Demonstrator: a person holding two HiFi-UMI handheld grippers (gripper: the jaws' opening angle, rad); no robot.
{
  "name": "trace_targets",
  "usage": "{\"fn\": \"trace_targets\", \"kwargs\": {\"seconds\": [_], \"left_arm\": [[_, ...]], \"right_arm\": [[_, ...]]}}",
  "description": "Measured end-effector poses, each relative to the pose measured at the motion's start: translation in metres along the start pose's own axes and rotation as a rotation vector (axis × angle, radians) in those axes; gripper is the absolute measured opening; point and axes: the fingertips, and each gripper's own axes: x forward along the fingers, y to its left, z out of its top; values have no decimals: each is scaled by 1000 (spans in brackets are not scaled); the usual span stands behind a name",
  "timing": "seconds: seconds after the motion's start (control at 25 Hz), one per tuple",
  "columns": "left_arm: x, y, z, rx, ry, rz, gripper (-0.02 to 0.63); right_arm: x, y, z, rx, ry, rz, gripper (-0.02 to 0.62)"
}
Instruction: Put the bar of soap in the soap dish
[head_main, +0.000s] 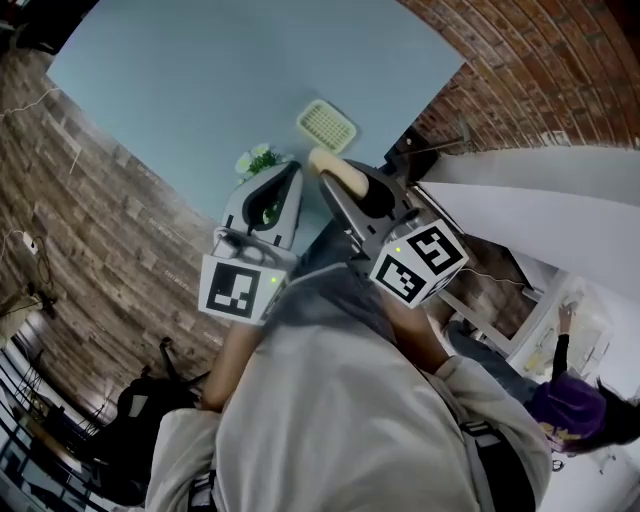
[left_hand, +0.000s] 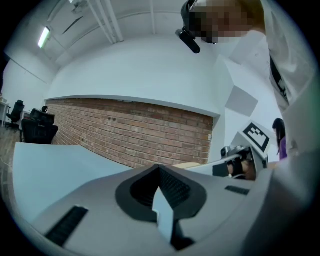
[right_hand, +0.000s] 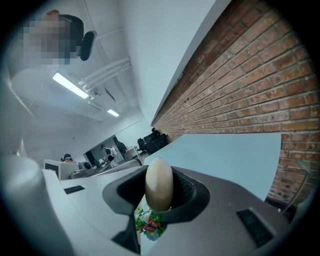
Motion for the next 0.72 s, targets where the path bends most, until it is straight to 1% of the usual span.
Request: {"fn": "trace_targets", "kwargs": {"seconds": [0.12,0.2,0.36,0.4,0.56,0.72], "left_arm": [[6,6,0,10,-21,9,3],[11,6,2,12,-19,9,3],[22,1,5,-25,-7,22,3],[25,0,5,-22,-7,26,3],[31,-3,2,33,3,37,3],[35,-2,0,13,9,43,3]], "right_arm": [[6,-10,1,12,9,2,114],[8,-18,0,22,18,2,114],[12,-31,-1,33,42,10,114],[13,-35,-1,34,46,12,114],[19,-46,-2,47,51,11,114],[24,-54,-1,59,55,14,114]]}}
